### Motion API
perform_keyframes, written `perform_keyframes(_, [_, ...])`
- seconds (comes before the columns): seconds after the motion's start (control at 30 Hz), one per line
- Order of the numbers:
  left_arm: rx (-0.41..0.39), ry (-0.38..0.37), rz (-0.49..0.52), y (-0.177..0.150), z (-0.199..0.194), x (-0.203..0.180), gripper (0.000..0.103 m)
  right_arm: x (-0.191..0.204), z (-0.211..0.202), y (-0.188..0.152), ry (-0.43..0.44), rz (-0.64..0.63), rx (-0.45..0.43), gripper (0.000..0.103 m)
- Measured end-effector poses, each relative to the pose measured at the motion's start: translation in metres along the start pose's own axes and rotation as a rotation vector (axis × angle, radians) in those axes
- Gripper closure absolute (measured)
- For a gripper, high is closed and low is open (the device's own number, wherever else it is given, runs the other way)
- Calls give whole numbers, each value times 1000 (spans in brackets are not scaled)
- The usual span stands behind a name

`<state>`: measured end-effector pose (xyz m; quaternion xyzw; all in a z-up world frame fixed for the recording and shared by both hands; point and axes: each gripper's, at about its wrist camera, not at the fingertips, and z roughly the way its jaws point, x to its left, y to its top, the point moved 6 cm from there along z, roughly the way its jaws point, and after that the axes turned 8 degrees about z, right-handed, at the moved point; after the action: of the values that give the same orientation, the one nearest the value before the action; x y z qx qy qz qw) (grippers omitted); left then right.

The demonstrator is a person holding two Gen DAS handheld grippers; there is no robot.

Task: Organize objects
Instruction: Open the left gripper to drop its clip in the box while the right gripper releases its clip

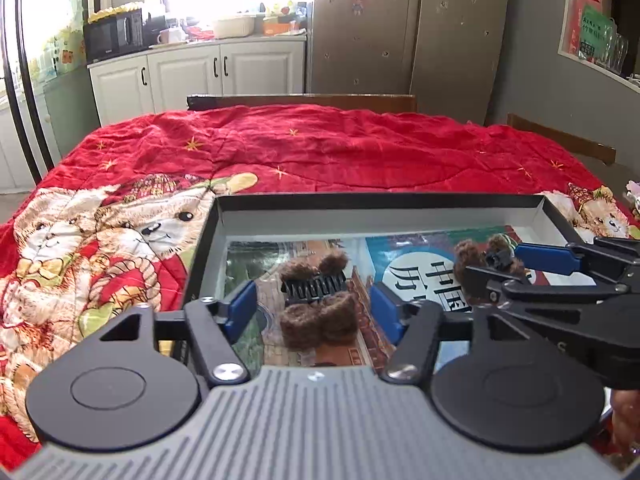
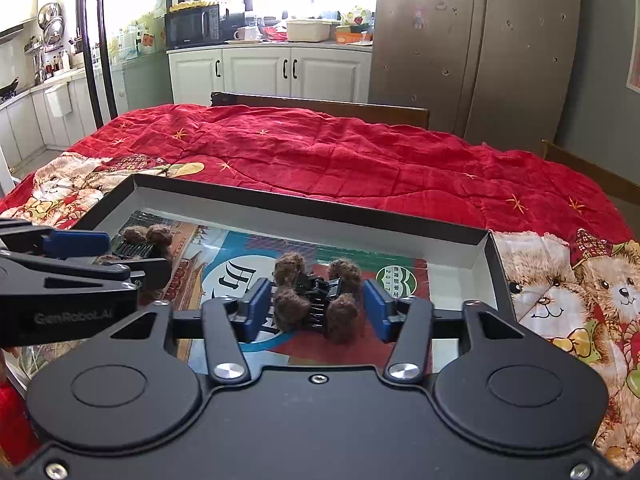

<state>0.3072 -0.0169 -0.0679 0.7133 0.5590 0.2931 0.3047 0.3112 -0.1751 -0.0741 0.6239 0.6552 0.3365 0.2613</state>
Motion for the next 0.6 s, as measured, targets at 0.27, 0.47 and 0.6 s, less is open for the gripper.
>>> perform_keyframes(0.27, [-25,-4,-1,5,-21,5,20,2,-14,4,29,14,-24,42])
perform_keyframes(0.47, [-52,2,19,5,-43,8,18,3,-37,8,55,22,-46,42])
perform_keyframes(0.6, [-68,5,30,3,-60,12,17,4,-56,6,69,12,-59,42])
